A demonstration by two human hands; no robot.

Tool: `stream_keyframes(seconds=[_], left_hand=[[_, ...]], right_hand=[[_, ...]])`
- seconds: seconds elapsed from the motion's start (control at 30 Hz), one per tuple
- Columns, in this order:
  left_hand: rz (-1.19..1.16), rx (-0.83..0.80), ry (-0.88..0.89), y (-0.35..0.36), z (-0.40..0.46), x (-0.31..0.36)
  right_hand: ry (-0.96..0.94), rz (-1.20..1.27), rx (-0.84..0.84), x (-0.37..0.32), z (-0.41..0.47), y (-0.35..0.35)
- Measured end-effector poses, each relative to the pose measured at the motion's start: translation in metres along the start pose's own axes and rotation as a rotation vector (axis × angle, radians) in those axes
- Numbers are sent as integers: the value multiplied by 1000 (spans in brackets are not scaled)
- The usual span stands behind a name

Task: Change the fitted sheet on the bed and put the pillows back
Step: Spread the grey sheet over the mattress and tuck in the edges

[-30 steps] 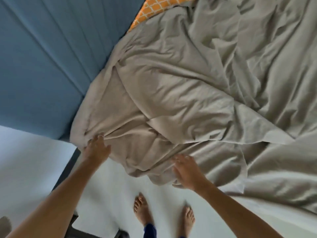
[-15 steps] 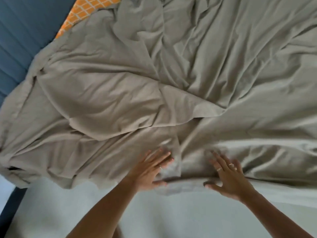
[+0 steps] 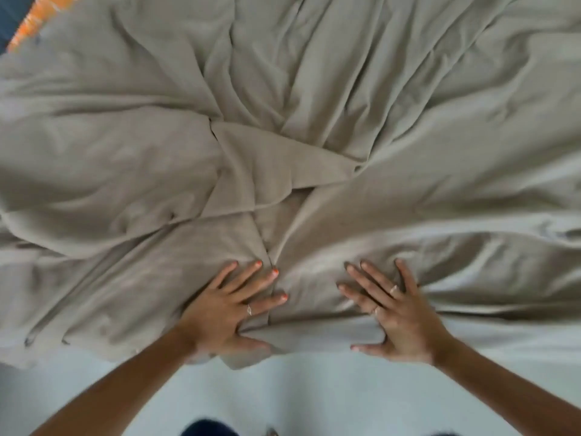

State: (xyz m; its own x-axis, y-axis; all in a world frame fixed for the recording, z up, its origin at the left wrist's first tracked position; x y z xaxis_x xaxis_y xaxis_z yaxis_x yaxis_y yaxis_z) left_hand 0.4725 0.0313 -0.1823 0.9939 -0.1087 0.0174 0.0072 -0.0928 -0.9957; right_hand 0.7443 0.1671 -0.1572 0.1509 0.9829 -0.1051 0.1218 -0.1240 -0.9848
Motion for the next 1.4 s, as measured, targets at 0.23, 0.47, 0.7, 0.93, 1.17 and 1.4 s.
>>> stream_keyframes(seconds=[0.23, 0.47, 0.7, 0.93, 1.17, 1.4], left_hand=[[-3, 172, 6, 5, -5, 4], [70, 446, 148, 0, -18, 12], [-75, 633, 22, 21, -37, 44], [-411, 671, -18, 15, -22, 103], [-241, 380, 233, 10, -13, 189], [-389, 273, 188, -37, 22, 209]], right_hand=[[-16, -52, 146, 0, -7, 15], [-51, -96, 371, 1, -13, 22], [-146, -81, 535, 2, -13, 23], [77, 450, 942, -8, -58, 2], [264, 526, 869, -17, -159, 26], [487, 458, 973, -11, -217, 6]])
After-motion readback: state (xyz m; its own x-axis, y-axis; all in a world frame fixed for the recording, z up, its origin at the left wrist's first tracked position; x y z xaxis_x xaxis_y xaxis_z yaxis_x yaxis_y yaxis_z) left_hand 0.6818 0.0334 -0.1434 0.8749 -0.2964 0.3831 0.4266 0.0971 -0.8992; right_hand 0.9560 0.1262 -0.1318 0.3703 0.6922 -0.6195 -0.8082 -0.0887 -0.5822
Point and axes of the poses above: each hand's wrist, its own z-axis towards the middle knuckle, its own y-axis out of the palm, x = y × z, the point moved 3 cm from there along z, towards the middle knuckle, and after that the axes turned 14 degrees about -y, right-handed, at the moved point
